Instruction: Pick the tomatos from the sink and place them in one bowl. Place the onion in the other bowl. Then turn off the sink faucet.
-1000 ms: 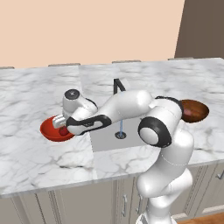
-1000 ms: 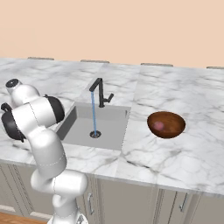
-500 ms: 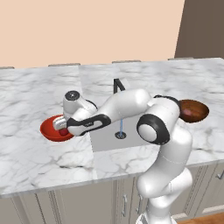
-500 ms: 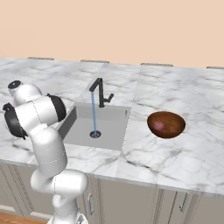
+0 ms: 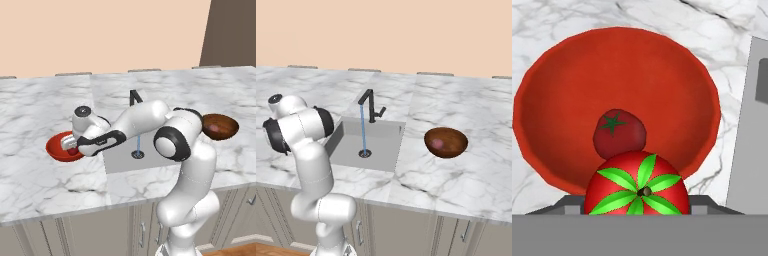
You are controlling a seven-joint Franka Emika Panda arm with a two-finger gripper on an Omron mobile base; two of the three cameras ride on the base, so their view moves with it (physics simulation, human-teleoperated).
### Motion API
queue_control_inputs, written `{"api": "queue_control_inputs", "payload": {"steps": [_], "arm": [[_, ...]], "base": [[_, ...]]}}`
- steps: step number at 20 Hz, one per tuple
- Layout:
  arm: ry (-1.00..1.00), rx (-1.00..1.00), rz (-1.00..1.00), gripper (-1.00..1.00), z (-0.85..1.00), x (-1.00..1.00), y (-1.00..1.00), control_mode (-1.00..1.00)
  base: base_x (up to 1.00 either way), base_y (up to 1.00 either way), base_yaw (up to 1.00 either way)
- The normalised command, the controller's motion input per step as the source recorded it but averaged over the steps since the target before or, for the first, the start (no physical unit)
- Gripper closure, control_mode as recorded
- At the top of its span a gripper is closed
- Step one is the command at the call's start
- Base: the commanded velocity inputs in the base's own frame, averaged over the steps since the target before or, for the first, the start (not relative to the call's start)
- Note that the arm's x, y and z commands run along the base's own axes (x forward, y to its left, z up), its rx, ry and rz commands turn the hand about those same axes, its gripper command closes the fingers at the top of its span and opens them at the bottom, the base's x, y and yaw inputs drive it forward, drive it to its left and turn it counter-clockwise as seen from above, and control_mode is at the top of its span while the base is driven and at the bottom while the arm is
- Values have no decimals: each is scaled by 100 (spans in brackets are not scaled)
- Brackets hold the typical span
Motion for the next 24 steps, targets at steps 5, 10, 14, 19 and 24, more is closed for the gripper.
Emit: {"api": "queue_control_inputs", "payload": {"steps": [5, 10, 14, 19, 24], "arm": [[3, 0, 0, 100, -19, 13, 14, -100], [4, 0, 0, -100, -17, 15, 13, -100], [0, 0, 0, -100, 0, 5, 0, -100], [0, 0, 0, -100, 9, 0, 0, -100], [0, 0, 0, -100, 32, 0, 0, -100]], "base": [[0, 0, 0], [0, 0, 0], [0, 0, 0], [0, 0, 0], [0, 0, 0]]}}
